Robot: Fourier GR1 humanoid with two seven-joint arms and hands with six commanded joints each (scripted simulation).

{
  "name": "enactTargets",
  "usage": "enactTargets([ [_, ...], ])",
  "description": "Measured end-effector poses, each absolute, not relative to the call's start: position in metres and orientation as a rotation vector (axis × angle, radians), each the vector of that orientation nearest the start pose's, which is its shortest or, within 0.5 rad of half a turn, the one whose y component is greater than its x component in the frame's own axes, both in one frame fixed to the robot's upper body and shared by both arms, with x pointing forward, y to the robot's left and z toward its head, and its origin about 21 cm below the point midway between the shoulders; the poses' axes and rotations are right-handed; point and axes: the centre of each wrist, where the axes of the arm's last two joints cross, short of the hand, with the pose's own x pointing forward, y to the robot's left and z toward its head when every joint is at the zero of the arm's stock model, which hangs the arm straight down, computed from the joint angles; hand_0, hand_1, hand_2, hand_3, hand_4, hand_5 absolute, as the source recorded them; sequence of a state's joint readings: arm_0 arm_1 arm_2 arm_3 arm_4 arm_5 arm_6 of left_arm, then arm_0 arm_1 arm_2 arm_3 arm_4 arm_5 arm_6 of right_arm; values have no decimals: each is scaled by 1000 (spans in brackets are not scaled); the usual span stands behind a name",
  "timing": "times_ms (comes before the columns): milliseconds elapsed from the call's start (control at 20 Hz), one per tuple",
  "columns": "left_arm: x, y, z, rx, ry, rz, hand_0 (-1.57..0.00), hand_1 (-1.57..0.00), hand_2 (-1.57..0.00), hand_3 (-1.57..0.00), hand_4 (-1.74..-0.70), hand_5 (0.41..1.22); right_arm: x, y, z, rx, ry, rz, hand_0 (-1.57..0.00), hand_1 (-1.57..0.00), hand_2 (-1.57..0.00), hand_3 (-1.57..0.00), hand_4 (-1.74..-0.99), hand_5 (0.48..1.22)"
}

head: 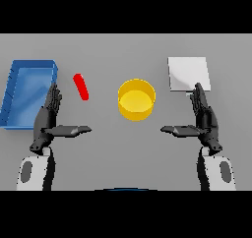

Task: Pick up the red beaker and tilt it to pour out 1 green nut into yellow bowl. Pick up the yellow bowl and place it on the metallic measuring scale.

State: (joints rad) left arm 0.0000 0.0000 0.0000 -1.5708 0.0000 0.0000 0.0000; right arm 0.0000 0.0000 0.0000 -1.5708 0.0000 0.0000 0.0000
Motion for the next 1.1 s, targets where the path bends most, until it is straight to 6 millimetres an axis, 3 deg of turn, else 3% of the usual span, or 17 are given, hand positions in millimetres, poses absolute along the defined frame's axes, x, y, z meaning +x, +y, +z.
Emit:
enactTargets([
  [300, 253, 231, 0, -1, -1567, -1, 1, 1, 1, 1, -1141, 660, 255, -230, -1, -3, -1563, 0, 1, 1, 1, 1, -1071, 578],
  [450, 226, 232, 12, 64, -1638, -184, 1, 1, 1, 1, -1142, 662, 238, -229, 6, -212, -1715, 252, 1, 1, 1, 1, -1064, 577],
  [650, 220, 229, 22, 73, -1592, -234, 1, 1, 1, 1, -1139, 652, 231, -226, 6, -219, -1703, 298, 1, 1, 1, 1, -1118, 600],
  [800, 230, 230, 21, 71, -1555, -242, 1, 1, 1, 1, -1136, 648, 231, -222, 15, -188, -1735, 301, 1, 1, 1, 1, -1163, 624],
  [900, 241, 222, 16, 75, -1531, -251, 1, 1, 1, 1, -1145, 643, 232, -228, 14, -166, -1712, 289, 1, 1, 1, 1, -1189, 626],
  [1100, 269, 226, -1, 67, -1505, -251, 1, 1, 1, 1, -1178, 648, 234, -230, 12, -133, -1710, 271, 1, 1, 1, 1, -1219, 626],
])
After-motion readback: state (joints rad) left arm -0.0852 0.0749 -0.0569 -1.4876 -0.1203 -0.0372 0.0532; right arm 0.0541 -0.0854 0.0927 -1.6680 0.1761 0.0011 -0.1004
